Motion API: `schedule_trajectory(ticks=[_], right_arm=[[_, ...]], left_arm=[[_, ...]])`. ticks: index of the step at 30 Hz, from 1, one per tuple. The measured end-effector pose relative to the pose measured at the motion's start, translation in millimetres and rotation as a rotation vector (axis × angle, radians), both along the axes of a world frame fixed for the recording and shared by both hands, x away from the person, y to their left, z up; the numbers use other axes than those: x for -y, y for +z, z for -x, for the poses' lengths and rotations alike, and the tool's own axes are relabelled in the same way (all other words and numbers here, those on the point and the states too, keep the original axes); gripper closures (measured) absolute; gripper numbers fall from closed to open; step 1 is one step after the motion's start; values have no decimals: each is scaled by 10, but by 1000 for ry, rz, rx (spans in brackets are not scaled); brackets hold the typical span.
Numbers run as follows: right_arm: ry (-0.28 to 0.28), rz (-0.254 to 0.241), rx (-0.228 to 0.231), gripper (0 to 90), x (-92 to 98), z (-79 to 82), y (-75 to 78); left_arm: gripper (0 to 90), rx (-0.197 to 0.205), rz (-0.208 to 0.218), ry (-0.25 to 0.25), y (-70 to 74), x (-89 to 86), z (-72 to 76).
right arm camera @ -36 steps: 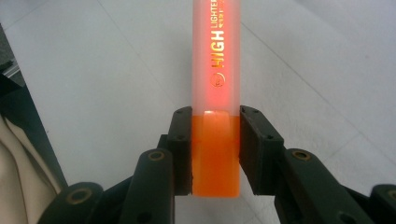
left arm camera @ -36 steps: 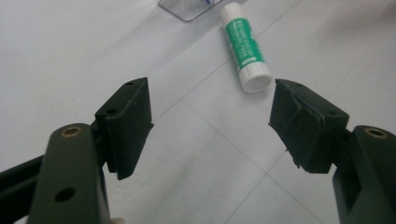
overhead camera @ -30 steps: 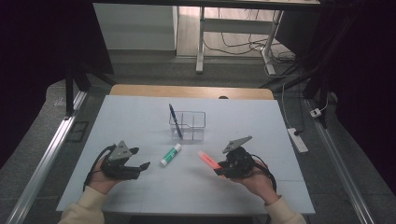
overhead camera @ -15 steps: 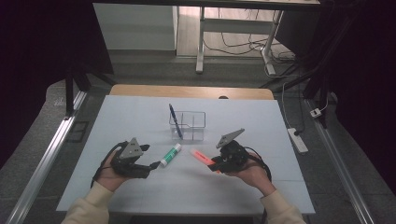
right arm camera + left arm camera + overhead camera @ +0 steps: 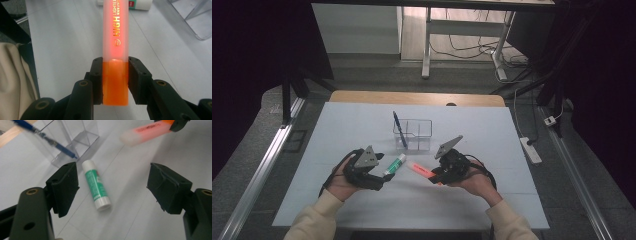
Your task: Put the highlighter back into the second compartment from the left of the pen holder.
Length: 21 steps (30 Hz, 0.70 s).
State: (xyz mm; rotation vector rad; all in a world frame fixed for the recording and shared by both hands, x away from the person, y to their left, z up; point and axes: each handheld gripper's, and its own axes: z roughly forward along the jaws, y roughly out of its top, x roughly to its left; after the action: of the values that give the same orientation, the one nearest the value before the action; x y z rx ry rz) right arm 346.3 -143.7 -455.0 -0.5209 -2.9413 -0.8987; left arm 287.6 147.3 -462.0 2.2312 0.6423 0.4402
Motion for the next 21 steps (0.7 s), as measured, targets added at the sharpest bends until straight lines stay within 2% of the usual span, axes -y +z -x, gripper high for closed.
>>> schedule_trajectory(ticks=[10,16,21], right_arm=[[89,43,4,670,-162,25,-26],[125,52,4,670,-206,32,-43],[155,70,19,670,-232,42,-60]], left_arm=[[254,-23,-53,-125,17,332,-107],[265,-58,-80,-174,-15,437,-179],[290,-99,-98,-233,-41,509,-216]])
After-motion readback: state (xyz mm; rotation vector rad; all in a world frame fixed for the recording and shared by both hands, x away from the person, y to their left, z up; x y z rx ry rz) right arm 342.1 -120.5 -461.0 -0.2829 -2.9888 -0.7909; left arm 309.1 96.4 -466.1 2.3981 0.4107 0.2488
